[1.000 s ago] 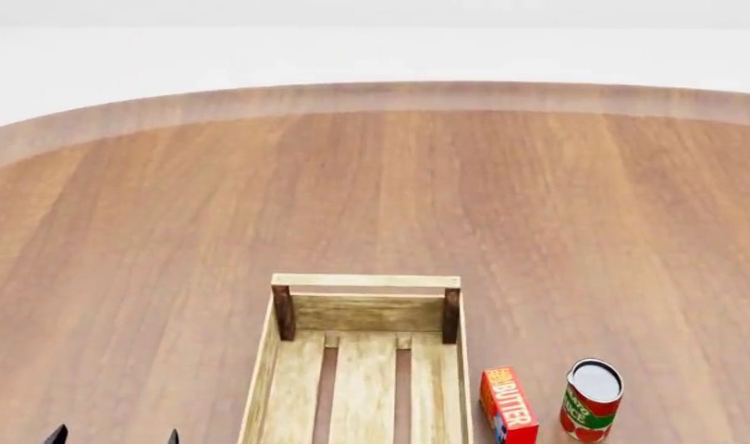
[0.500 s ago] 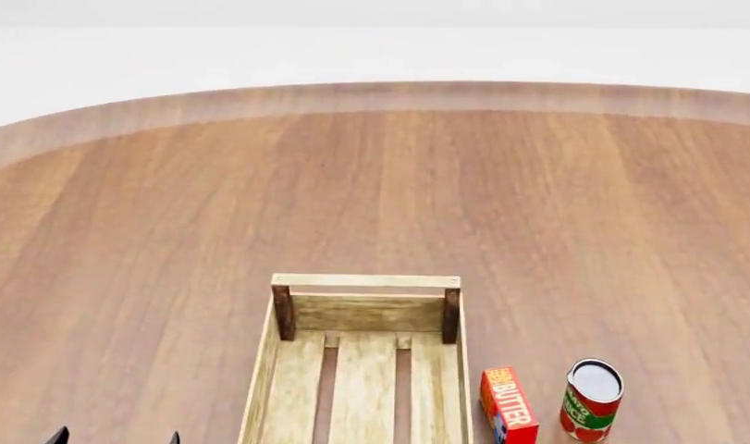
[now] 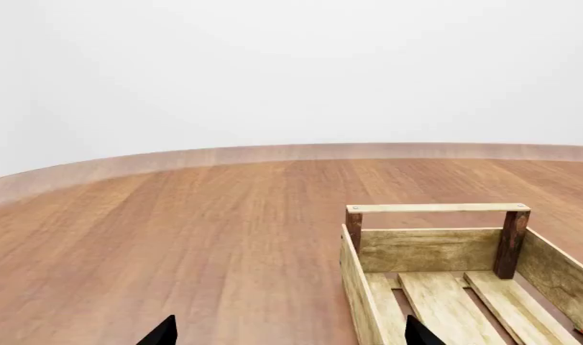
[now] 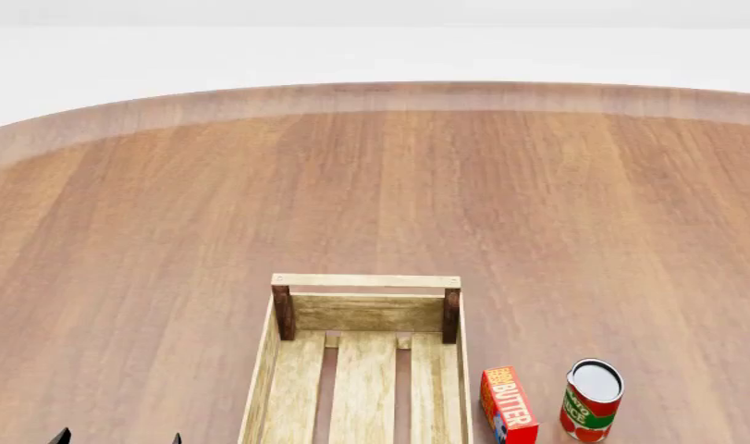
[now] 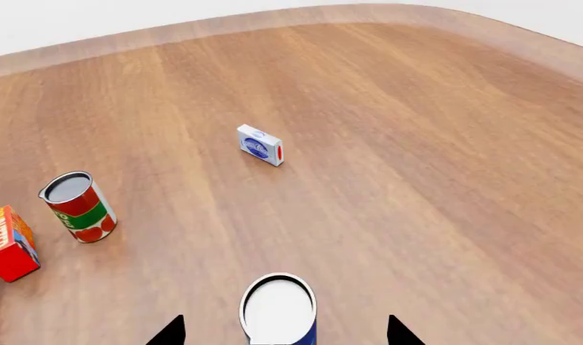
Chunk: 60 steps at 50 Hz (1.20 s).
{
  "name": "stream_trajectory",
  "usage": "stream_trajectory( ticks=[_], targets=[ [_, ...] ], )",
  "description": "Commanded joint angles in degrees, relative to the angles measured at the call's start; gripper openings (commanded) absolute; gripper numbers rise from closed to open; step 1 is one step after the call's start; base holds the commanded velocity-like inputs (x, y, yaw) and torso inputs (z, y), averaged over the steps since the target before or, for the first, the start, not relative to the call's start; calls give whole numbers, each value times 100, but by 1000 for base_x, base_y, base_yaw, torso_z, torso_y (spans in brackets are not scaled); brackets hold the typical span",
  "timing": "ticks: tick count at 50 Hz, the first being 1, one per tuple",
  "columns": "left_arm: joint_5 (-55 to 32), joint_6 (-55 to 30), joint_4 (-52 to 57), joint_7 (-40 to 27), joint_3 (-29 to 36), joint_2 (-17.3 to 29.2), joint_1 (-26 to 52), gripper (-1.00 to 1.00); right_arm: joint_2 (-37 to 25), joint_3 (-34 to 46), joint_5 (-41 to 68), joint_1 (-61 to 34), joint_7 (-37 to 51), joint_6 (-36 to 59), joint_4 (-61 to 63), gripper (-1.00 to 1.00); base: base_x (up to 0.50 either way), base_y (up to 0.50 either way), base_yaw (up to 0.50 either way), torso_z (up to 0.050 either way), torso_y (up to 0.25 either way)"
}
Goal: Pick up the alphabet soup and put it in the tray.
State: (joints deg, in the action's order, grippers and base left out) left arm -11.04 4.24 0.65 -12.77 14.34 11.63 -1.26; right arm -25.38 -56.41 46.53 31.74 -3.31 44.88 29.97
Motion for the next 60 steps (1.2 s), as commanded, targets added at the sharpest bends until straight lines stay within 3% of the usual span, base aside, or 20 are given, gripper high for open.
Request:
stream_trajectory(
  ticks=[1, 60],
  targets=[
    [-13, 17, 23, -27, 40, 28, -18, 100, -112, 179, -39, -352, 186, 96, -238, 100, 0, 0, 0, 0, 0],
    [-101, 81, 3, -136, 227, 157, 16, 100, -275, 1586, -566, -2086, 792, 191, -2052, 100, 0, 0, 0, 0, 0]
  ],
)
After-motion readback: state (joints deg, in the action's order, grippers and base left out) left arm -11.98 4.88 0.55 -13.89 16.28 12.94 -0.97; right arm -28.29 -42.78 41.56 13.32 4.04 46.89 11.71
